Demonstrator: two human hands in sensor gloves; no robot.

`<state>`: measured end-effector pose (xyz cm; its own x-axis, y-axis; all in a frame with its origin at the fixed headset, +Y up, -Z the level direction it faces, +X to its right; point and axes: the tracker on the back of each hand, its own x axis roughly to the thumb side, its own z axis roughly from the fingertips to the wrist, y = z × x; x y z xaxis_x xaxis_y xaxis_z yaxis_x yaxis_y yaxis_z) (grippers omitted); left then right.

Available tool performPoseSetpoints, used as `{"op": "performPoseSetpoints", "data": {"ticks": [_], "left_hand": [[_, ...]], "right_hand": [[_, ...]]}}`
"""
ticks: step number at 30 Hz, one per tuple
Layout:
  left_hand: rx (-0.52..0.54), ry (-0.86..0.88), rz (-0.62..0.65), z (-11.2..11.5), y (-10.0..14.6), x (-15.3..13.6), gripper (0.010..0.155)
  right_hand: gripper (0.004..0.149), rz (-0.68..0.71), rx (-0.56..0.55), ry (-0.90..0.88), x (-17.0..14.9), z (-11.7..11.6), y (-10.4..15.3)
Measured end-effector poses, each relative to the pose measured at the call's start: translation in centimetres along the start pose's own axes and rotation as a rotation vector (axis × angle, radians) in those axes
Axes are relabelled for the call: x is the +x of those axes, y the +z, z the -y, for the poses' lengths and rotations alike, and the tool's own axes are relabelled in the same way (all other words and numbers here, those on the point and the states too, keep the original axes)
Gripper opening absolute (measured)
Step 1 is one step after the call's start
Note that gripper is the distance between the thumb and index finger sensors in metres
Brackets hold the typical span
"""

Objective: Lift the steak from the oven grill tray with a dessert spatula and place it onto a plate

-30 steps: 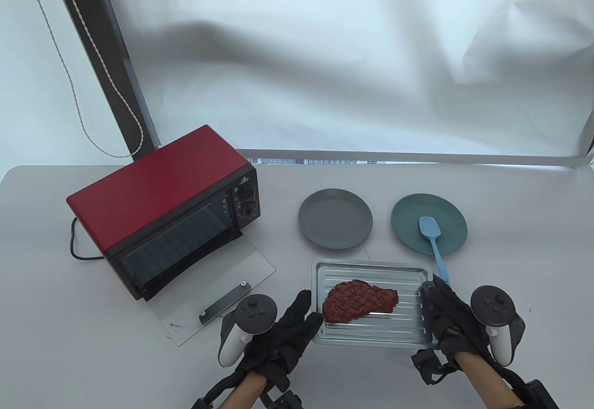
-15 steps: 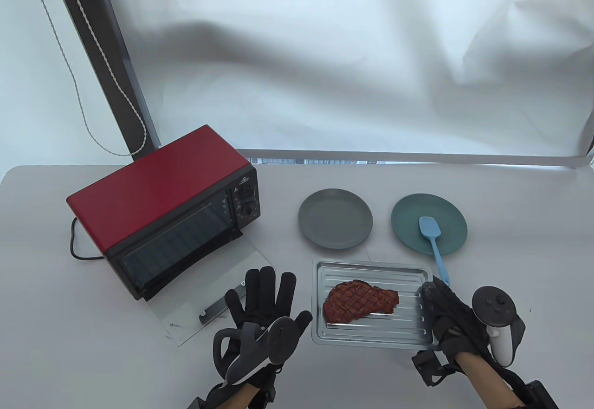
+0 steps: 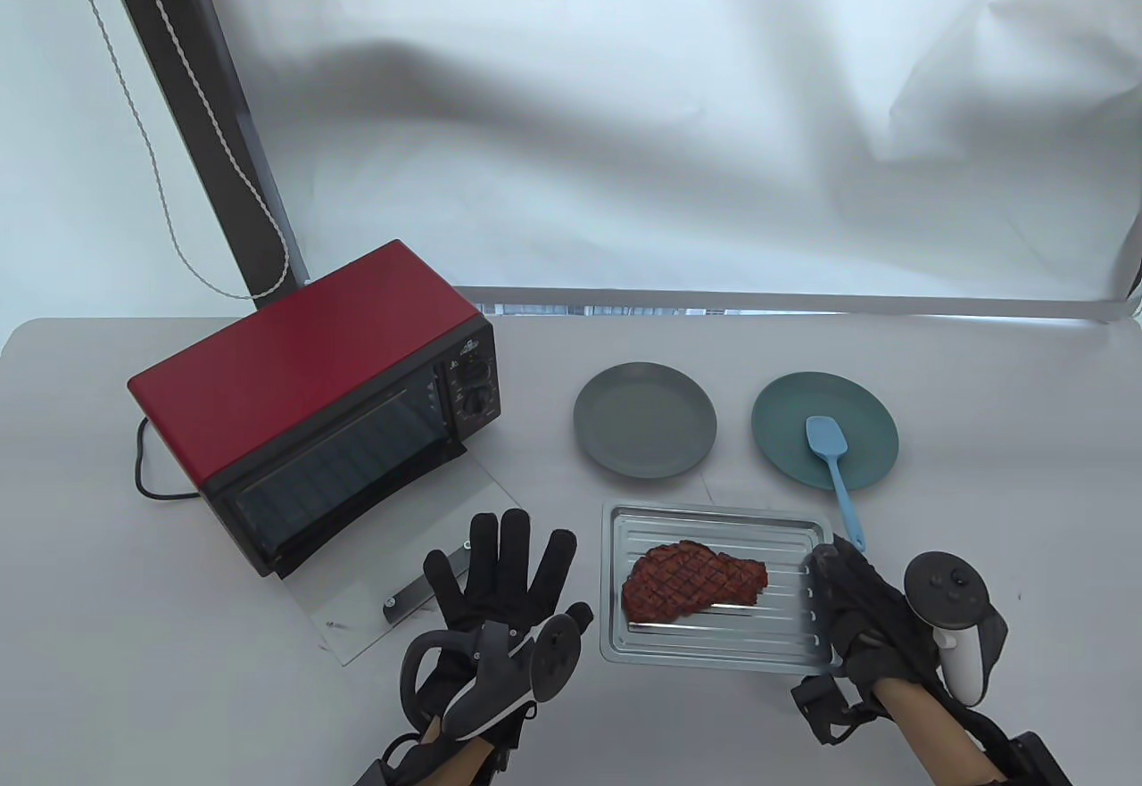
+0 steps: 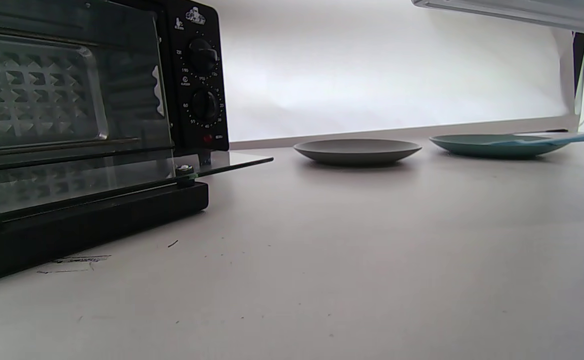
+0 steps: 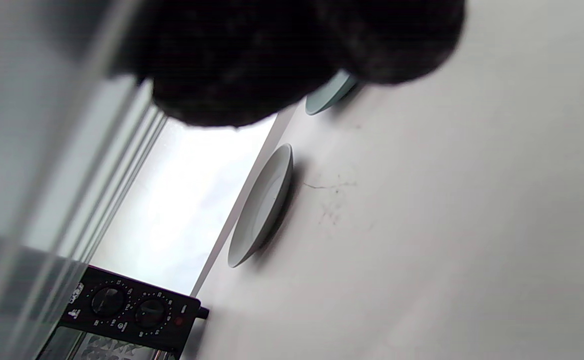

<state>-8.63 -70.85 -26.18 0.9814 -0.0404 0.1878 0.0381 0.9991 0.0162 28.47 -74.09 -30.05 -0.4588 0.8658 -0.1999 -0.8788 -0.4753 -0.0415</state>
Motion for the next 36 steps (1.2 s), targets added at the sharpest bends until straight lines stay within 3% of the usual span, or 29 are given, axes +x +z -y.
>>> {"op": "performPoseSetpoints", "data": {"ticks": [36], "left_hand": [[-0.05,0.022,0.008,0.5,-0.3,-0.4,0.073]], "right_hand": [[0.054,-0.111,0.025,0.231,-3.3,-2.3,-1.0]]}}
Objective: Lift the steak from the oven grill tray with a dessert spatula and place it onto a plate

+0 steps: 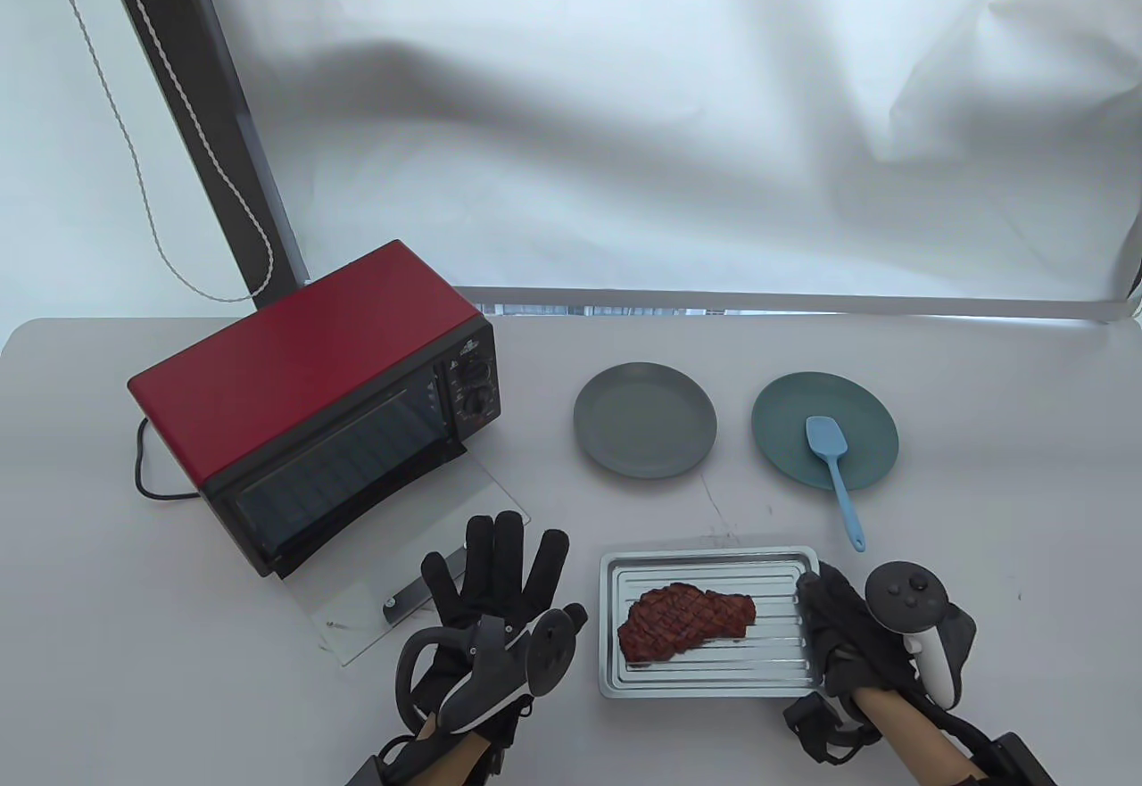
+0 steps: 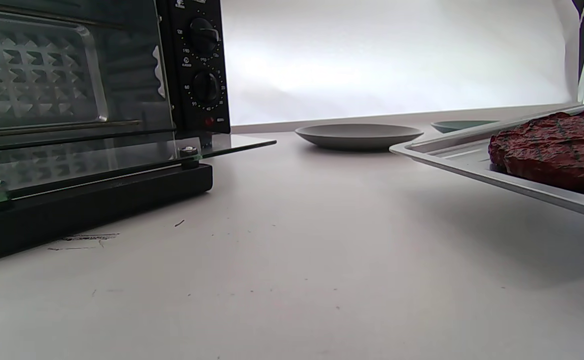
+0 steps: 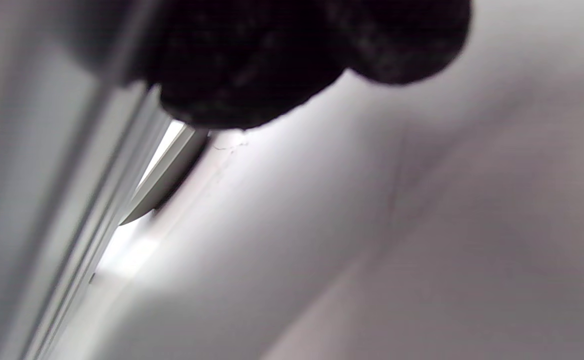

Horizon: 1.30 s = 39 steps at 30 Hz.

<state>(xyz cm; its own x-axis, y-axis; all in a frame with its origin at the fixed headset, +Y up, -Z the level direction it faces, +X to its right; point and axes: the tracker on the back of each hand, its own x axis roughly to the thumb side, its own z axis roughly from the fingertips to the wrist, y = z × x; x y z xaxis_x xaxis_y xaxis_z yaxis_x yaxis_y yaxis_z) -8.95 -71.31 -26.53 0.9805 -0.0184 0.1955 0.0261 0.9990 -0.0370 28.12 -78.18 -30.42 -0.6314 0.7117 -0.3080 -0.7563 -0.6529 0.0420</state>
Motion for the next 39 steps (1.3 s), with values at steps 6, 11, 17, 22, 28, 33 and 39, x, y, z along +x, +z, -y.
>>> {"op": "performPoseSetpoints", "data": {"ticks": [6,11,17,22,28,33,39], "left_hand": [[-0.009,0.003,0.001,0.0,0.0,0.0,0.073],[-0.009,0.002,0.002,0.0,0.0,0.0,0.074],[-0.016,-0.003,0.005,0.1,0.0,0.1,0.073],[-0.027,-0.005,0.004,0.2,0.0,0.1,0.073],[-0.037,-0.008,0.003,0.2,0.0,0.2,0.073],[-0.042,-0.01,0.002,0.2,0.0,0.2,0.073],[-0.057,-0.005,0.004,0.3,0.0,0.2,0.073]], "right_hand": [[0.054,-0.036,0.006,0.024,-0.7,-0.3,-0.4],[0.054,-0.055,0.018,0.026,-1.1,-0.5,-0.7],[0.053,-0.055,0.022,0.037,-1.3,-0.6,-0.7],[0.055,-0.035,0.02,0.029,-1.0,-0.3,-0.6],[0.059,-0.008,0.014,0.052,-0.4,0.3,-0.5],[0.061,0.047,-0.012,0.211,0.4,1.0,-0.4],[0.062,0.111,-0.066,0.384,1.3,1.1,0.1]]}}
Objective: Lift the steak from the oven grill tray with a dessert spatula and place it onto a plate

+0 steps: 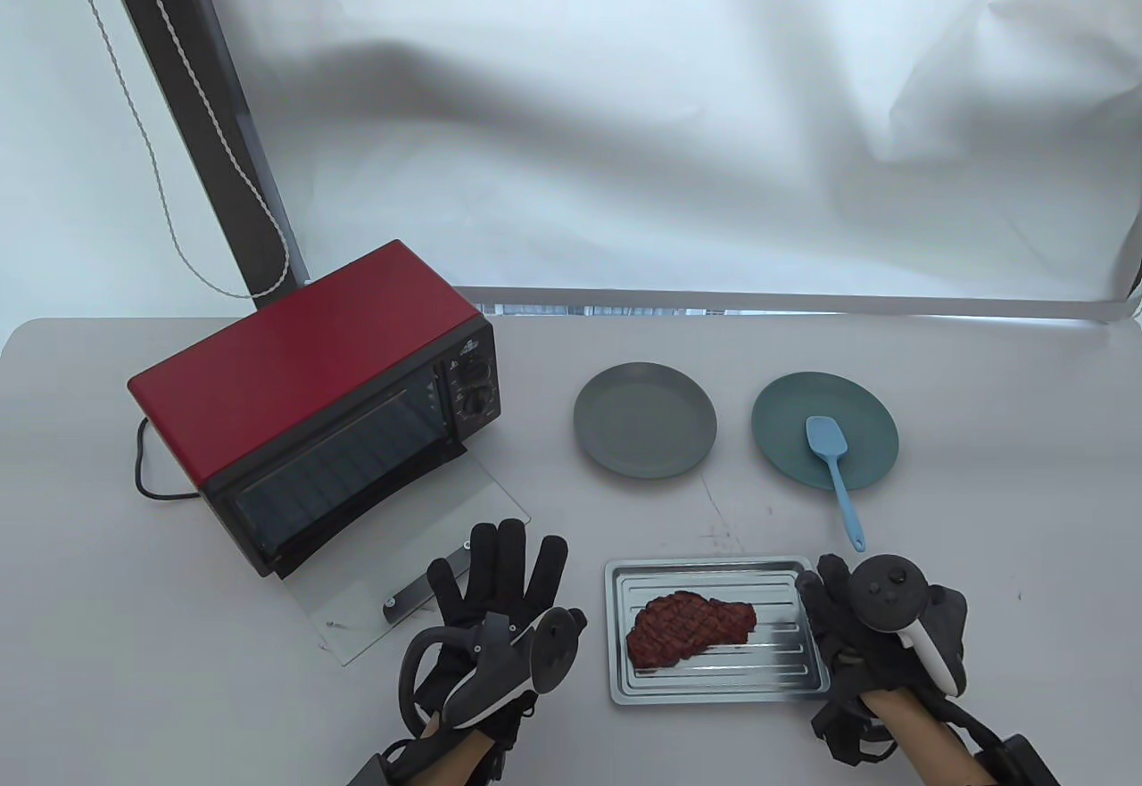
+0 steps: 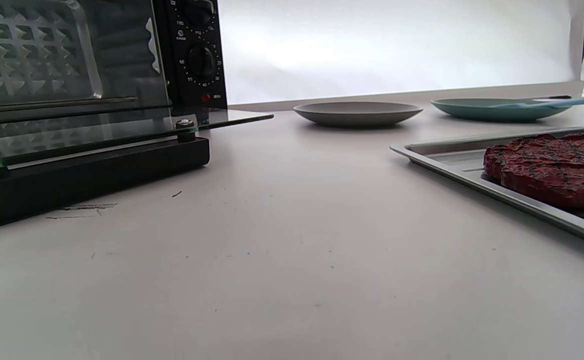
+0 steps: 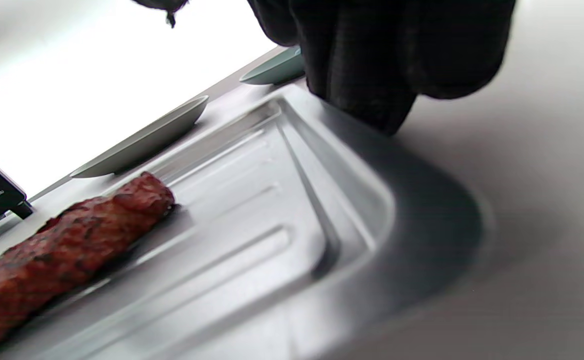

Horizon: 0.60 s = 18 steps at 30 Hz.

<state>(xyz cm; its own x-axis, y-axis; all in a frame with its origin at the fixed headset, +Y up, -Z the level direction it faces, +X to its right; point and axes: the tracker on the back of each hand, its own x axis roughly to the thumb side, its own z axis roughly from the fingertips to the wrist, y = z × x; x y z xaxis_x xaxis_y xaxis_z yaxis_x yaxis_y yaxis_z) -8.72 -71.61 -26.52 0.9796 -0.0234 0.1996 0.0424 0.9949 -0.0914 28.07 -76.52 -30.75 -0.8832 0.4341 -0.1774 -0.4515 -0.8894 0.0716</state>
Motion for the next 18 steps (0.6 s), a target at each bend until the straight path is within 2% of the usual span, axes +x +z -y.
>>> {"op": "performPoseSetpoints", "data": {"ticks": [18], "left_hand": [[0.003,0.001,0.006,0.0,-0.1,0.1,0.073]], "right_hand": [[0.066,0.153,-0.259,0.203,2.2,2.2,1.7]]}}
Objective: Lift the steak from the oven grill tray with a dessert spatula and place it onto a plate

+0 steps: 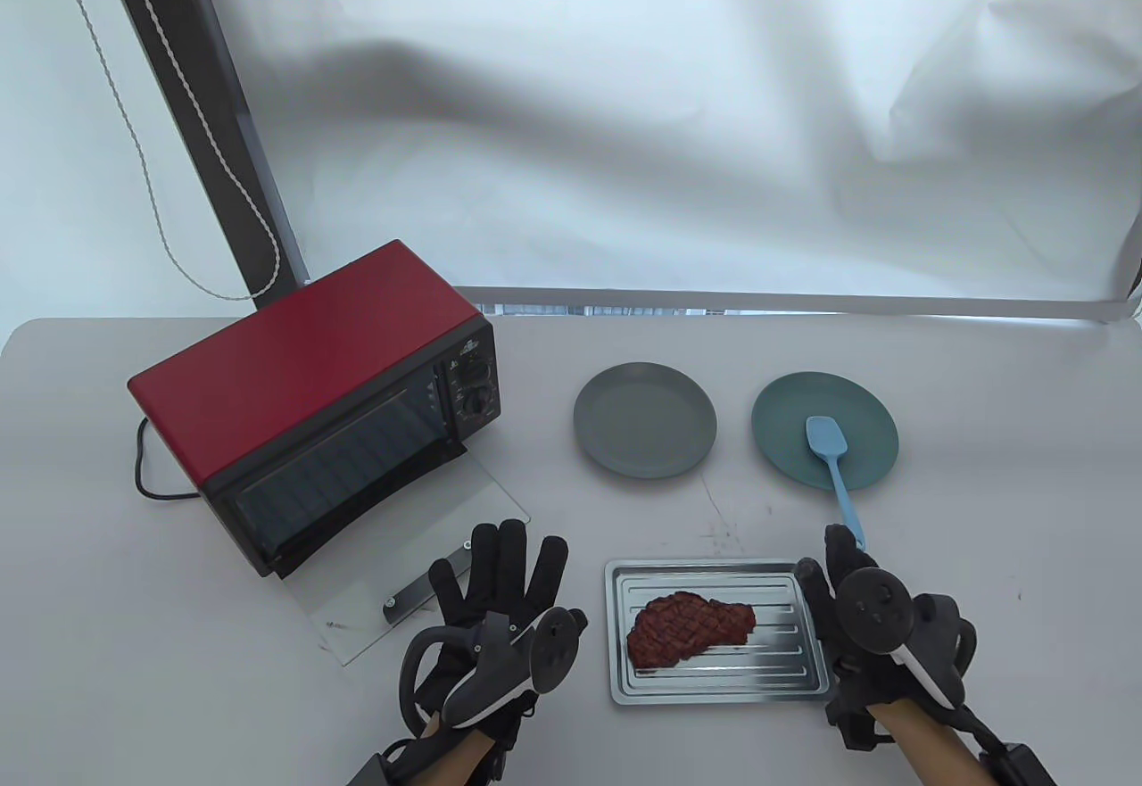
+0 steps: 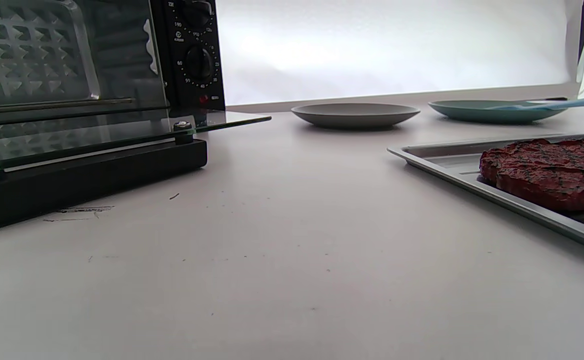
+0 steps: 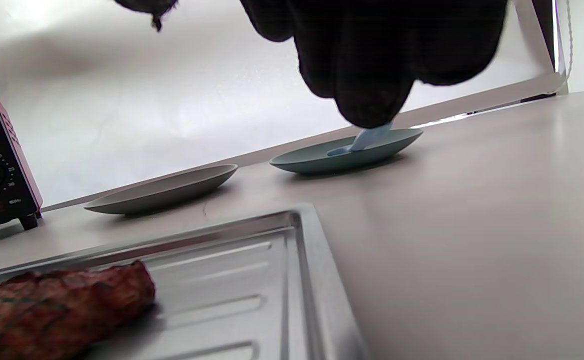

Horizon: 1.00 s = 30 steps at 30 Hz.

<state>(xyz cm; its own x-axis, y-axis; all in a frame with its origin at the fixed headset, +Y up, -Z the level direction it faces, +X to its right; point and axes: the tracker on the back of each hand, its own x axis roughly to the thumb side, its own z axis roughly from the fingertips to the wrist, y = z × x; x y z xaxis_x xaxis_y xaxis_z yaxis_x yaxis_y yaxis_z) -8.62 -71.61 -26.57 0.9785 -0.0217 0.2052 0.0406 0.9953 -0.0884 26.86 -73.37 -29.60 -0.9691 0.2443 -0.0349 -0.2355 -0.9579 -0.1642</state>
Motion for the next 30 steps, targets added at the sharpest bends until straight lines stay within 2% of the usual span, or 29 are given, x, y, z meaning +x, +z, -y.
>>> {"op": "performPoseSetpoints", "data": {"ticks": [14,21,30], "left_hand": [[0.015,-0.008,0.019,0.1,0.0,0.1,0.073],[0.018,-0.009,0.03,0.1,0.0,0.3,0.073],[0.017,-0.008,0.034,0.2,0.0,0.3,0.073]], "right_hand": [[0.074,0.022,-0.137,0.155,0.8,2.1,-0.1],[0.079,-0.03,-0.051,0.212,0.5,2.2,-1.3],[0.091,-0.059,-0.041,0.277,-0.3,3.2,-4.0]]}}
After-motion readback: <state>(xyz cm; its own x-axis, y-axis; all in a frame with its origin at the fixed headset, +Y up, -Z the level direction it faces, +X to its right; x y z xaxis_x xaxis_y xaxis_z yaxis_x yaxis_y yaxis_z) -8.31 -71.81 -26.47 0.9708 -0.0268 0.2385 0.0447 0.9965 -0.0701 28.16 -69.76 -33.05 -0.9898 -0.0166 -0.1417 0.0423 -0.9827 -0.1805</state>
